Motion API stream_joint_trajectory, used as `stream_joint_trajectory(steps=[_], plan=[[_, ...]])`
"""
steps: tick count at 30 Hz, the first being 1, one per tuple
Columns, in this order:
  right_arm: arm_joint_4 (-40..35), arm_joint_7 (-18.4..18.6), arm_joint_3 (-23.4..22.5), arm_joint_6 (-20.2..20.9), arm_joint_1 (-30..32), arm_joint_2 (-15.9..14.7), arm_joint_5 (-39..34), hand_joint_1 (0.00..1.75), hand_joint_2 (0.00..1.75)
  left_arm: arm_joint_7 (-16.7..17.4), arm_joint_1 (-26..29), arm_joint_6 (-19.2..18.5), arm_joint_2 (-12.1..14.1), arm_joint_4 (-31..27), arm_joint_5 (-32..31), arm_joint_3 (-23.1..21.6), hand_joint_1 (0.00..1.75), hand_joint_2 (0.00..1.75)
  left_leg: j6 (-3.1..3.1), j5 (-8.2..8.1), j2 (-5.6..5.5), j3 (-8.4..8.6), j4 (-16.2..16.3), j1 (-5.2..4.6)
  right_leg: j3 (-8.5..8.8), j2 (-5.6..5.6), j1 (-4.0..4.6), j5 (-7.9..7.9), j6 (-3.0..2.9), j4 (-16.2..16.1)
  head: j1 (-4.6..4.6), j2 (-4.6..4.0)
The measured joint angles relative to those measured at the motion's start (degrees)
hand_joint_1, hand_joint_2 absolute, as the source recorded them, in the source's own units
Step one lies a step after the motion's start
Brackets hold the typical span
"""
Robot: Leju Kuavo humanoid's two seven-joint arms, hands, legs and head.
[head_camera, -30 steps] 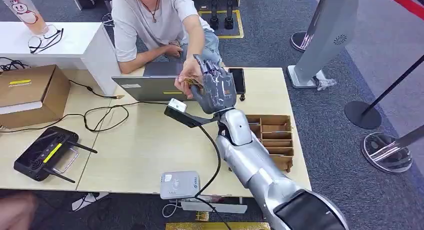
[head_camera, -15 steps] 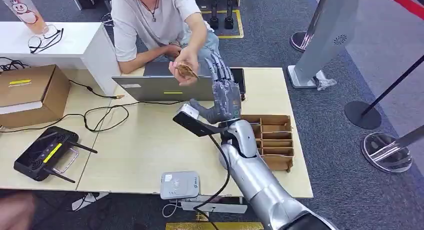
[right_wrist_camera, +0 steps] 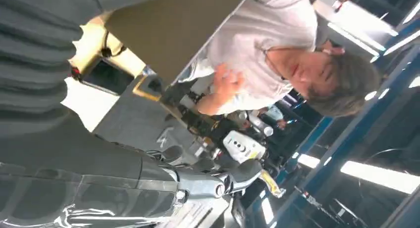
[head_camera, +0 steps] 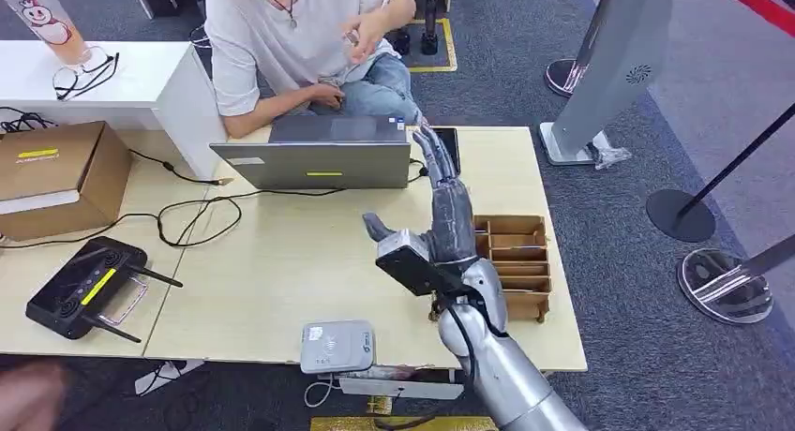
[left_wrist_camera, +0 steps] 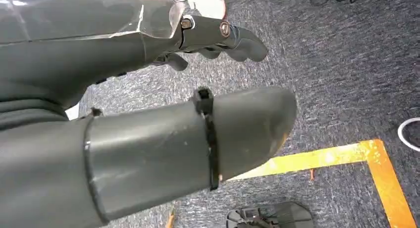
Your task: Pass the card to the sensor for recognition and then transmit it.
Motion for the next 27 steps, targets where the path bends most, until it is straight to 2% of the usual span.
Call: stream_joint_trajectory(steps=[7,13,17,27], plan=[[-8.32,-3.67,0.35,4.04,8.08,-3.30,-6.81,0.00,0.00,0.09,-0.02,0.11,-0.04,0.00,-0.09,-0.24,0.00,0.00,0.00,-0.01,0.00,-0.01,0.00,0.00,0.00,0.00,0.00,0.00,0.00,0.00,-0.02,0.00],[-12.83,-4.72,1.25,6.47,12.68,-5.05,-9.31,0.00,0.00,0.35,-0.03,0.11,-0.04,0.00,0.26,-0.63,0.00,0.00,0.00,-0.01,0.01,-0.01,0.00,0.00,0.00,0.00,0.00,0.00,0.00,0.00,0.00,0.00],[-14.97,-5.00,1.81,7.87,14.96,-5.77,-10.27,0.00,0.00,0.13,0.00,0.52,0.00,0.00,1.01,-0.63,0.00,0.00,0.00,-0.01,0.01,0.00,0.00,0.00,0.00,0.01,0.00,0.00,0.00,0.00,-0.02,0.00],[-16.08,-5.16,2.30,8.39,16.33,-6.16,-10.27,0.00,0.00,-0.15,0.08,0.63,0.02,0.00,1.31,-0.63,0.00,0.00,0.00,-0.01,0.01,-0.01,0.00,0.00,0.00,0.00,0.00,-0.01,0.00,0.00,-0.02,0.00]])
